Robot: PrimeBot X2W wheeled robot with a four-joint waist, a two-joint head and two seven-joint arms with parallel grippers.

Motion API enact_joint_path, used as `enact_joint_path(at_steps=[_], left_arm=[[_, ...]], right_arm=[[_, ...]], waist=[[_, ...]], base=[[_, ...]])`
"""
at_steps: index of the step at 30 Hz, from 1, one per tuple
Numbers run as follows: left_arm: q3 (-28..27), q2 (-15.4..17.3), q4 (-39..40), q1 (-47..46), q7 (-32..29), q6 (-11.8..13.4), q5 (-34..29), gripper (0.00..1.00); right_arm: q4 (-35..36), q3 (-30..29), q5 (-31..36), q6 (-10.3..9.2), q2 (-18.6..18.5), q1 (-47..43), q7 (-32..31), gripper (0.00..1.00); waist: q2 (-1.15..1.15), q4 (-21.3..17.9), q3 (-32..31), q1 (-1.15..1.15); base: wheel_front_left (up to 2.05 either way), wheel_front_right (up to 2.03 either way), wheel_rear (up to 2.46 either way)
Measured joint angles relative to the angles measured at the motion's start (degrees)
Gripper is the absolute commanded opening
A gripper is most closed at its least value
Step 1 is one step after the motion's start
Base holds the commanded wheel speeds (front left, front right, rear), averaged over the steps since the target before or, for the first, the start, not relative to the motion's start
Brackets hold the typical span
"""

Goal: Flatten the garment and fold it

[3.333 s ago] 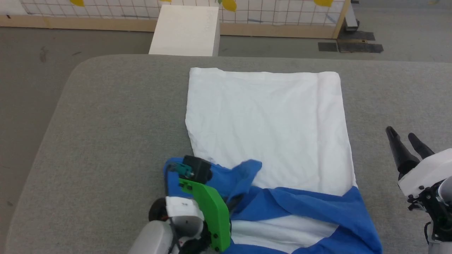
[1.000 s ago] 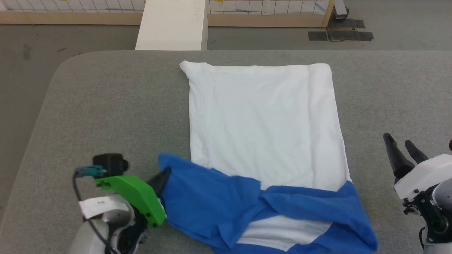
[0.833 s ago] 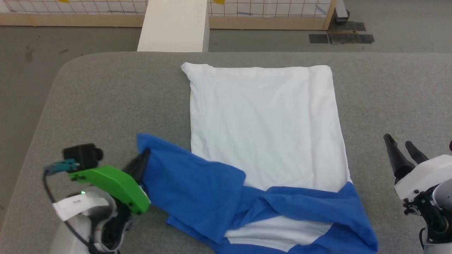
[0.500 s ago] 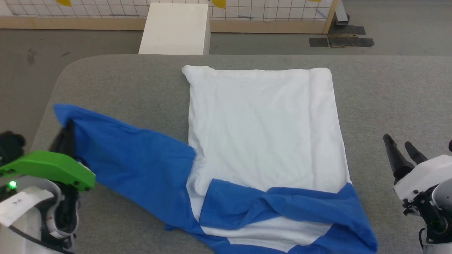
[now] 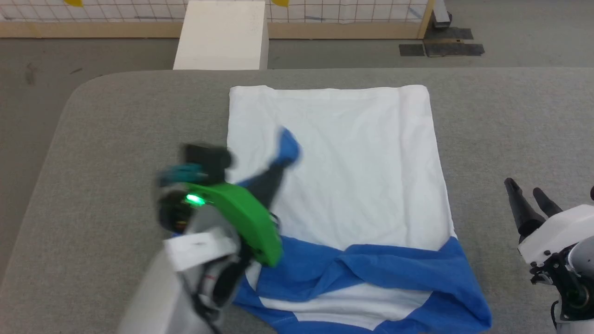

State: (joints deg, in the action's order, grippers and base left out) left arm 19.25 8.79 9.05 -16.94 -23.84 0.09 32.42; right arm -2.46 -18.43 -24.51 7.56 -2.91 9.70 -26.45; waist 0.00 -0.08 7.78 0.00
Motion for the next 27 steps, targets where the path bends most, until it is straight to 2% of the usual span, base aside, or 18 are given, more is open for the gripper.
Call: enact_joint_path(at_steps=[5,10,21,22,23,27], left_arm=[[7.98,-2.41,-8.45,-0.94,-1.99,-3.28,-0.92,0.00],[13.65,-4.05,-14.38,-1.01,-2.82,-5.32,0.20,0.00],[23.24,-5.36,-23.42,-3.87,-1.65,-7.04,2.44,0.00],[23.79,-5.42,-24.34,-4.25,-1.75,-7.11,2.76,0.16],[24.21,-5.44,-25.02,-4.48,-1.80,-7.11,3.60,1.00],[23.98,-5.56,-25.17,-5.04,-1.79,-7.13,7.51,1.00]], right_arm=[[-0.58,0.63,-0.19,0.00,0.01,0.02,0.25,1.00],[-1.00,0.51,-0.21,0.00,0.00,0.02,0.70,1.00],[-2.20,0.42,-0.26,0.00,-0.01,0.01,1.36,1.00],[-2.36,0.52,-0.27,0.00,0.00,0.01,1.49,1.00],[-2.50,0.62,-0.27,0.00,0.00,0.01,1.54,1.00],[-3.08,0.68,-0.27,0.00,0.00,0.02,1.77,1.00]], waist=[[0.00,-1.13,0.68,0.00],[0.00,-2.48,1.41,0.00],[0.00,-3.61,2.17,0.00],[0.00,-3.59,2.20,0.00],[0.00,-3.57,2.20,0.00],[0.00,-3.40,1.80,0.00]], base=[[0.00,0.00,0.00],[0.00,0.00,0.00],[0.00,0.00,0.00],[0.00,0.00,0.00],[0.00,0.00,0.00],[0.00,0.00,0.00]])
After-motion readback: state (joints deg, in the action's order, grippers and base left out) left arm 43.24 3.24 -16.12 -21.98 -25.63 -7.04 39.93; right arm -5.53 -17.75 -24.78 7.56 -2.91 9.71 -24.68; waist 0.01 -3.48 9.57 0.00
